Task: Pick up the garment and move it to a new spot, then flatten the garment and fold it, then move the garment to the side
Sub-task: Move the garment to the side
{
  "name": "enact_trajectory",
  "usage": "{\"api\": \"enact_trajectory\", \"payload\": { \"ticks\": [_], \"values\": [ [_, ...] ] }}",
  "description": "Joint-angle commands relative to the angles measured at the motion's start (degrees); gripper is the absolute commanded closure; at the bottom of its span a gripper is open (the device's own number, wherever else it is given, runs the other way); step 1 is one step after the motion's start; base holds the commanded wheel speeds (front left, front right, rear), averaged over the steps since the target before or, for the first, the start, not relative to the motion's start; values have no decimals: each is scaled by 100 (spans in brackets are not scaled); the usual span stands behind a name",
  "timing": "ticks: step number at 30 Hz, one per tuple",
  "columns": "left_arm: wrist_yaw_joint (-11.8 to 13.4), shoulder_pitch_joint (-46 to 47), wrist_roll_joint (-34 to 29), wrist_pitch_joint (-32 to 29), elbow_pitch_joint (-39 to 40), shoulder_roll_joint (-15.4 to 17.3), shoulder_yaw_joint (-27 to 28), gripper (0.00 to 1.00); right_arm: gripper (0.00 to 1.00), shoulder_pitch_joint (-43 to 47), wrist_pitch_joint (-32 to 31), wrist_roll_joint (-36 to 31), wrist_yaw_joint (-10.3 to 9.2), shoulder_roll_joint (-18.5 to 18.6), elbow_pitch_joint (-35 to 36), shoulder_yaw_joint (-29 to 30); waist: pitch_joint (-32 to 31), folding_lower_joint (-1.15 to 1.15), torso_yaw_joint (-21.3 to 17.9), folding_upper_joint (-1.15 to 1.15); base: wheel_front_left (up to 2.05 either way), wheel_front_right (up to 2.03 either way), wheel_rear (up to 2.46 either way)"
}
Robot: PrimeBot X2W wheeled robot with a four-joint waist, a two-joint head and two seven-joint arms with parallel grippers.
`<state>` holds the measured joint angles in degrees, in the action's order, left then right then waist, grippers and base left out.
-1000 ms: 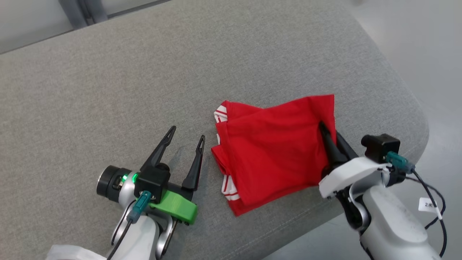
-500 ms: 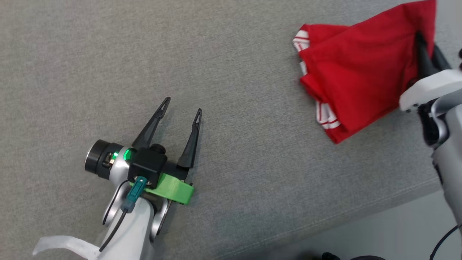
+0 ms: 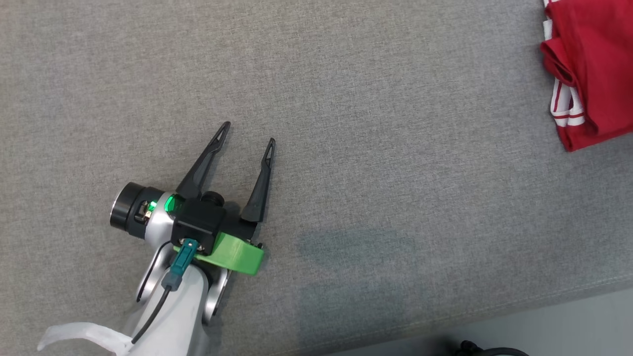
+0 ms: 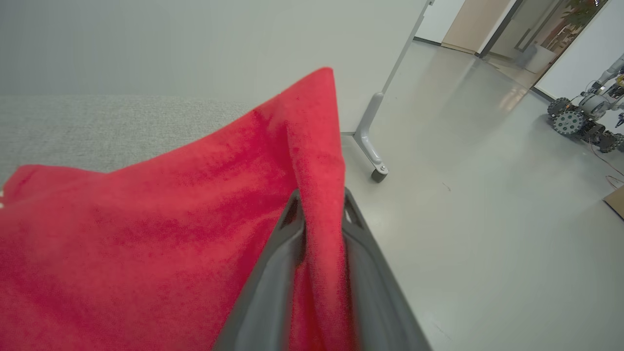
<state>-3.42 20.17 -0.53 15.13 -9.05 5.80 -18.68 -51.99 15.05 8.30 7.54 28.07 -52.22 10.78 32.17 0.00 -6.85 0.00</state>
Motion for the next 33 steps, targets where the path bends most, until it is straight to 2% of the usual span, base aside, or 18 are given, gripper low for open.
{"api": "enact_trajectory", "payload": {
  "ticks": [1,5,9,19,28,33],
  "values": [
    [56,39,40,-2,-10,53,18,0,0,-67,14,-196,-12,21,-35,196,32,0,65,0,0,0,0],
    [91,22,80,-3,-16,42,22,0,0,-21,14,-726,-12,-45,196,782,-11,0,96,0,0,0,0],
    [152,-35,141,-2,-45,0,51,0,0,221,14,-1027,-11,-395,655,974,-177,0,142,0,0,0,0],
    [273,-424,411,-2,-230,-103,374,0,0,1358,14,-433,-12,-1150,1866,22,-942,0,290,0,0,0,0],
    [269,-843,567,-2,-425,-192,743,0,0,2347,14,-78,-12,-1662,2214,-736,-1624,0,514,0,0,0,0],
    [259,-1037,608,-2,-556,-222,893,0,0,2738,14,-57,-12,-1791,2341,-968,-1898,0,605,0,0,0,0]
  ]
}}
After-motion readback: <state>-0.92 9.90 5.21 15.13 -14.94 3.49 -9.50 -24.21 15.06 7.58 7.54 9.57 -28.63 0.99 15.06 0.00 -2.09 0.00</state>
